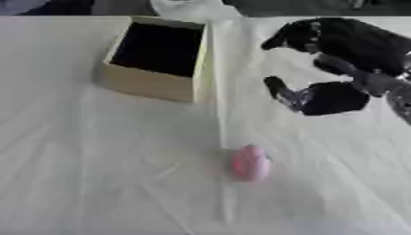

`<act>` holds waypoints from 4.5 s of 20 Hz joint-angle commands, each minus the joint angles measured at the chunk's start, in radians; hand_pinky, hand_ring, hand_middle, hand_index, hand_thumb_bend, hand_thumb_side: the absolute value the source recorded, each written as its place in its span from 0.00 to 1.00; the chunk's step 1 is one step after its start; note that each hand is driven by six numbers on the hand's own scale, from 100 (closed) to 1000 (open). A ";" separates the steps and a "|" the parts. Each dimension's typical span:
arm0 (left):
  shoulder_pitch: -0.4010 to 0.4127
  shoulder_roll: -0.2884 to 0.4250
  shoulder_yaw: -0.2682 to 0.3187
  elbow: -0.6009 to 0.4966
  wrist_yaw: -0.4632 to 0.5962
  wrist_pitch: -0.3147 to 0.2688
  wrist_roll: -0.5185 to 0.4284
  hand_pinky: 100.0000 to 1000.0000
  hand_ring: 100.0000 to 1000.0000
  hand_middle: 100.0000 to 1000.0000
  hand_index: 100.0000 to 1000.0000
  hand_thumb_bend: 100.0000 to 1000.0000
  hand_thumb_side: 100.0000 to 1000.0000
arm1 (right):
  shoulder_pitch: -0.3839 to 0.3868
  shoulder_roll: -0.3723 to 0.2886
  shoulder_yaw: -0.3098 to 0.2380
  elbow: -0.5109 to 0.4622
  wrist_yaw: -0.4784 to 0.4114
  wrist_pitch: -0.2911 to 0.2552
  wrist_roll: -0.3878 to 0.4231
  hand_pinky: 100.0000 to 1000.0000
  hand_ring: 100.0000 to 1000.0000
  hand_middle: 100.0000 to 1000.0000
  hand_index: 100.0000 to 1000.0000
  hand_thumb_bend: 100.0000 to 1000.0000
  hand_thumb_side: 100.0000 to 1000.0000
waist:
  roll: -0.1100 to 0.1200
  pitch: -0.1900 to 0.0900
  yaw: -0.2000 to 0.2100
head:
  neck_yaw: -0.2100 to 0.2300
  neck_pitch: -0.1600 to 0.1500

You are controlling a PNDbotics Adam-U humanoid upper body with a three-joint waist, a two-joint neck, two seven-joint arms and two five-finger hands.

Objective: Pick up objects on the table and place them in the box.

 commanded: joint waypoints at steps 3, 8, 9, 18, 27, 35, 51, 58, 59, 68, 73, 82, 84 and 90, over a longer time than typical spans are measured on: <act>-0.008 0.042 0.000 -0.019 -0.002 -0.001 -0.010 0.73 0.73 0.68 0.85 0.66 0.85 | -0.019 -0.094 0.019 -0.015 -0.054 -0.021 0.054 0.85 0.84 0.79 0.89 0.08 0.83 | -0.002 -0.017 0.000 | -0.005 0.003; -0.010 0.043 -0.001 -0.019 -0.002 -0.002 -0.011 0.73 0.73 0.68 0.85 0.65 0.84 | -0.029 -0.097 0.026 -0.015 -0.071 -0.034 0.068 0.85 0.84 0.78 0.88 0.09 0.82 | -0.003 -0.018 0.002 | -0.002 0.000; -0.010 0.044 -0.001 -0.019 -0.002 -0.002 -0.011 0.73 0.73 0.68 0.85 0.65 0.84 | -0.030 -0.096 0.026 -0.015 -0.074 -0.035 0.070 0.85 0.84 0.78 0.87 0.08 0.82 | -0.003 -0.018 0.002 | -0.001 0.000; -0.012 0.043 -0.004 -0.019 -0.001 -0.004 -0.014 0.73 0.73 0.68 0.85 0.65 0.84 | -0.050 -0.075 0.063 -0.015 -0.103 -0.052 0.110 0.85 0.83 0.76 0.87 0.12 0.75 | -0.006 -0.019 0.002 | -0.006 0.011; -0.022 0.043 -0.011 -0.019 0.005 -0.005 -0.022 0.73 0.73 0.68 0.85 0.65 0.84 | -0.087 0.000 0.190 -0.015 -0.100 0.012 0.228 0.85 0.84 0.76 0.91 0.01 0.43 | -0.005 -0.008 0.012 | -0.036 0.032; -0.023 0.038 -0.012 -0.019 0.008 -0.004 -0.022 0.72 0.75 0.68 0.85 0.64 0.83 | -0.093 0.040 0.193 -0.015 -0.072 0.054 0.320 0.85 0.84 0.77 0.94 0.01 0.52 | -0.004 0.010 0.008 | -0.040 0.032; -0.024 0.026 -0.016 -0.019 0.014 -0.005 -0.028 0.72 0.75 0.68 0.85 0.64 0.83 | -0.039 0.050 0.215 -0.015 0.027 0.024 0.393 0.84 0.83 0.62 0.87 0.08 0.58 | 0.000 0.023 0.011 | -0.040 0.032; -0.025 0.022 -0.017 -0.019 0.016 -0.007 -0.031 0.72 0.75 0.68 0.85 0.63 0.83 | -0.021 0.053 0.217 -0.015 0.068 0.015 0.409 0.81 0.78 0.52 0.80 0.08 0.54 | 0.003 0.023 0.010 | -0.045 0.032; -0.025 0.022 -0.017 -0.019 0.016 -0.007 -0.031 0.72 0.75 0.68 0.85 0.63 0.83 | -0.018 0.054 0.218 -0.015 0.077 0.018 0.409 0.81 0.78 0.52 0.80 0.08 0.54 | 0.004 0.024 0.010 | -0.047 0.032; -0.026 0.016 -0.018 -0.019 0.018 -0.008 -0.032 0.71 0.74 0.67 0.84 0.62 0.83 | 0.010 0.074 0.234 -0.015 0.149 0.040 0.385 0.76 0.67 0.50 0.78 0.04 0.26 | 0.007 0.031 0.014 | -0.060 0.032; -0.027 0.016 -0.019 -0.019 0.019 -0.009 -0.034 0.71 0.74 0.67 0.84 0.62 0.83 | 0.020 0.071 0.230 -0.015 0.142 0.056 0.380 0.71 0.63 0.49 0.76 0.00 0.14 | 0.008 0.032 0.013 | -0.062 0.032; -0.029 0.015 -0.020 -0.019 0.021 -0.011 -0.036 0.70 0.73 0.65 0.84 0.62 0.83 | 0.022 0.075 0.215 -0.015 0.117 0.120 0.303 0.59 0.53 0.37 0.65 0.00 0.00 | 0.009 0.031 0.015 | -0.064 0.032; -0.030 0.016 -0.020 -0.019 0.022 -0.011 -0.036 0.70 0.73 0.65 0.84 0.62 0.83 | 0.011 0.080 0.207 -0.015 0.092 0.146 0.277 0.56 0.49 0.33 0.59 0.00 0.00 | 0.009 0.030 0.015 | -0.064 0.032; -0.031 0.018 -0.021 -0.019 0.023 -0.011 -0.038 0.69 0.72 0.64 0.83 0.60 0.83 | -0.030 0.082 0.182 -0.015 0.092 0.186 0.183 0.48 0.42 0.20 0.39 0.00 0.00 | 0.007 0.027 0.013 | -0.062 0.032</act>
